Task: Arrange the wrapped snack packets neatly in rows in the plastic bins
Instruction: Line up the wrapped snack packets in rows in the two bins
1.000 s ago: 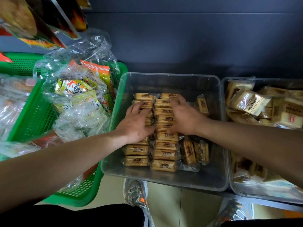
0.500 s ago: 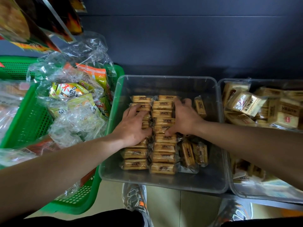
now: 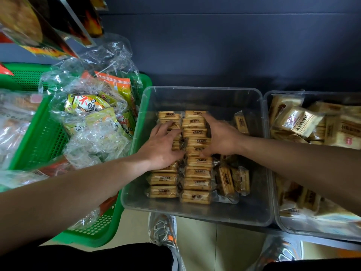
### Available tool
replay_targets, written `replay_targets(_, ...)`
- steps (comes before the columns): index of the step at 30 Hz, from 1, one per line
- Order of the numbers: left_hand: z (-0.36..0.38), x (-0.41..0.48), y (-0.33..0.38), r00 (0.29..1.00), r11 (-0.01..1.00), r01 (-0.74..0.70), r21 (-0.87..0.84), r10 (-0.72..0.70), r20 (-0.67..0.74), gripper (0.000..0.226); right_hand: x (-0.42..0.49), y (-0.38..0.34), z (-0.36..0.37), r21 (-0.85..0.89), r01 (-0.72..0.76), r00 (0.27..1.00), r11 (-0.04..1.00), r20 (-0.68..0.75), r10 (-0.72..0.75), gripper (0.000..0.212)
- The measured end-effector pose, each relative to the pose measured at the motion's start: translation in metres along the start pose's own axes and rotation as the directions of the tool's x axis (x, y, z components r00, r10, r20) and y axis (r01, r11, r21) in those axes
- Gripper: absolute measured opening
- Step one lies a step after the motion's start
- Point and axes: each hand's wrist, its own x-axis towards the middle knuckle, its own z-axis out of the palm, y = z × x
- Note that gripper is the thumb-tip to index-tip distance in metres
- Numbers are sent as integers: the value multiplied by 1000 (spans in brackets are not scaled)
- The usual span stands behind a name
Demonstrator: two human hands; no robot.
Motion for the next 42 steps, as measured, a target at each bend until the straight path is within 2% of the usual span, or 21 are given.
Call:
replay_targets(4,-4,-2,2,1000,1000,5,-11,-5,13,81,-12,-2,4,-81,7,1000,997,8,-6,132)
replay_targets(8,-10,-14,0,998,999,-45,0,45,51,74,-36,4,5,-159,14,1000,987,21,-11,126)
replay_targets(10,-20,-27,2,990,994,-102,46,97,99,66,-47,7,3,-205,45,999,978,2,-46,108)
replay_targets(13,-44,-47,7,985,967,-167,192,153,86,55,-54,3,5,-276,46,997,960,-45,-61,68)
replay_targets(15,-59,-57,9,981,917,-193,350,182,64,54,-58,-6,10,-276,-12,998,961,-68,-7,62)
replay_targets(17,-66,-68,7,976,811,-209,546,204,71,65,-62,-15,20,-303,-72,997,950,-62,55,68)
replay_targets(18,-67,-73,2,975,753,-216,622,197,100,77,-63,-17,26,-342,-95,995,935,-51,82,78)
replay_targets(20,-65,-85,-11,975,687,-221,692,137,176,108,-66,-21,37,-435,-131,991,891,-26,133,106)
replay_targets(22,-65,-92,-24,970,671,-233,704,106,219,124,-69,-21,44,-469,-133,990,873,-19,140,122)
replay_targets(30,-62,-80,-32,953,702,-283,653,125,277,120,-64,-30,61,-336,-110,994,935,-18,111,129)
replay_targets(34,-64,-76,-31,961,759,-242,604,103,256,107,-65,-38,63,-347,-65,997,936,18,76,127)
replay_targets(36,-67,-78,-26,969,830,-207,518,99,228,96,-67,-37,54,-337,-54,995,940,63,80,119)
replay_targets(37,-68,-79,-21,971,851,-194,488,96,218,91,-69,-37,46,-336,-48,993,941,85,82,109)
replay_targets(40,-75,-82,-4,982,870,-176,461,121,146,77,-80,-39,3,-370,0,997,929,68,28,49)
replay_targets(41,-78,-82,3,984,872,-177,456,145,104,73,-87,-40,-15,-375,9,999,927,37,5,38)
replay_targets(42,-80,-81,12,983,873,-183,451,173,65,69,-95,-41,-35,-372,10,1000,928,2,-10,37)
